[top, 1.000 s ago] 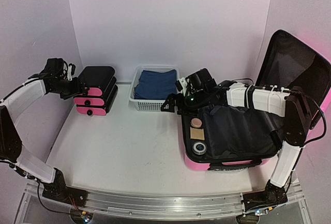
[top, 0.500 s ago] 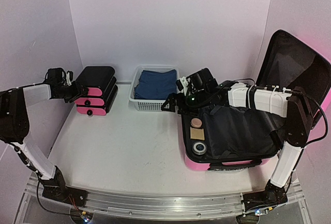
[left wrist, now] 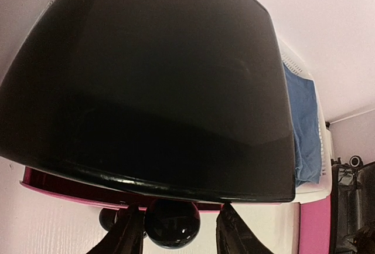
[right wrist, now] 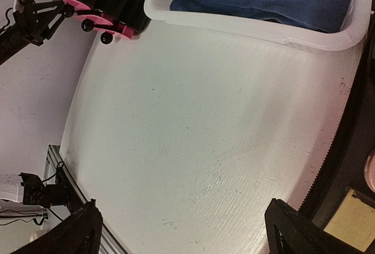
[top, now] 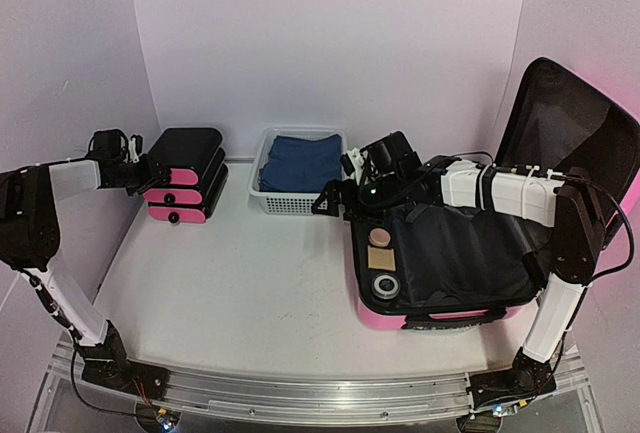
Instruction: Open, take out, and arrange the luggage
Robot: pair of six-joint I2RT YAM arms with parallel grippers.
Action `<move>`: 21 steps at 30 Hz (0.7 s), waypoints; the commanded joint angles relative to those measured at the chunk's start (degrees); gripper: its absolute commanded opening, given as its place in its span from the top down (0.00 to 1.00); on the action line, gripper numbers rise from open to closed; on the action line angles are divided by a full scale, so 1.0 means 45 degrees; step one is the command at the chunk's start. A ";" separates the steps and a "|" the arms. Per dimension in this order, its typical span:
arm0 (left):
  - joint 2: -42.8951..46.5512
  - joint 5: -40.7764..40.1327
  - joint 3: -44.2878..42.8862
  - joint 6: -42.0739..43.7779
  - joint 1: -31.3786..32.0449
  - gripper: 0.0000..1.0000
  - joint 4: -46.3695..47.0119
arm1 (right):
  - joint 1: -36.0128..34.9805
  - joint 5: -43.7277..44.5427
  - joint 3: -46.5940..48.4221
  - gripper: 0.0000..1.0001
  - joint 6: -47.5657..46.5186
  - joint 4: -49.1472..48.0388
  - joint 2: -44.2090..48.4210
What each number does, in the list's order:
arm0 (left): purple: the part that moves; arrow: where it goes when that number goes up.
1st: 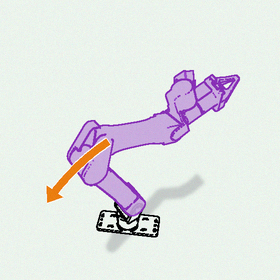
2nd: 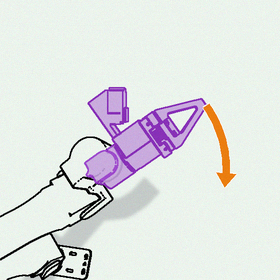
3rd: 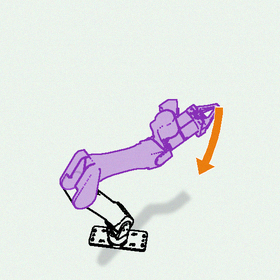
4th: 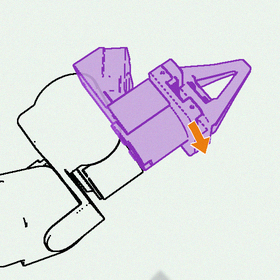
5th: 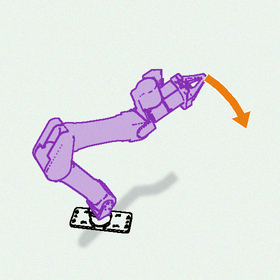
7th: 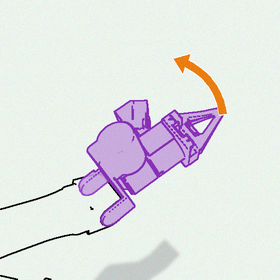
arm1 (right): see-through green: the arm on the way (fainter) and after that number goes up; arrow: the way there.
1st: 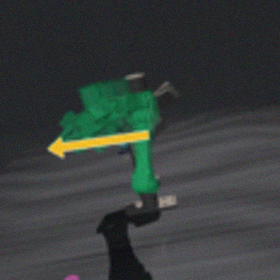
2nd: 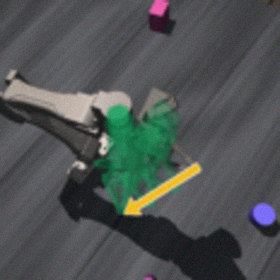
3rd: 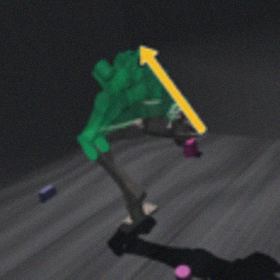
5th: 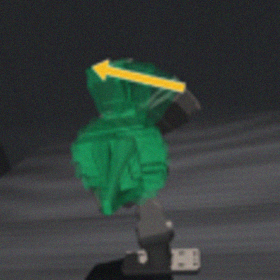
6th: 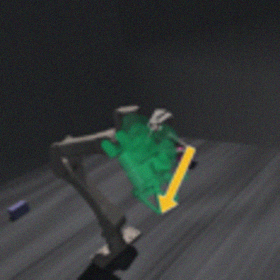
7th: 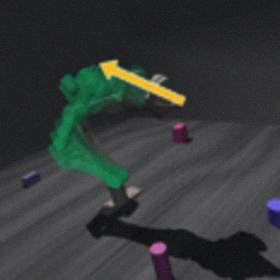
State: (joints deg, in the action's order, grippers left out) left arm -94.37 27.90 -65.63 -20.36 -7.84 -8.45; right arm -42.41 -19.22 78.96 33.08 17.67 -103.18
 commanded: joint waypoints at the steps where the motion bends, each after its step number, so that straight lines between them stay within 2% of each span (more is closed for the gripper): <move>1: -0.0075 0.0235 -0.0707 -0.0161 -0.0015 0.58 0.0556 | 0.0040 -0.0181 0.0297 0.02 0.0040 -0.0568 0.0528; 14: -0.0707 0.0489 -0.1171 -0.0376 -0.0012 0.57 0.0458 | 0.0050 -0.0194 0.0326 0.02 0.0080 -0.0587 0.0503; 17: -0.0677 0.0391 -0.1186 -0.0383 -0.0006 0.62 0.0432 | 0.0040 -0.0144 0.0251 0.02 0.0060 -0.0587 0.0547; 21: -0.0530 0.0241 -0.1079 -0.0286 -0.0001 0.74 0.0432 | 0.0048 -0.0159 0.0280 0.02 0.0070 -0.0587 0.0499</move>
State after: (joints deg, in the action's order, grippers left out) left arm -97.71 29.45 -67.51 -21.65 -7.81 -9.02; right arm -42.41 -19.70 78.96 33.23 17.65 -103.18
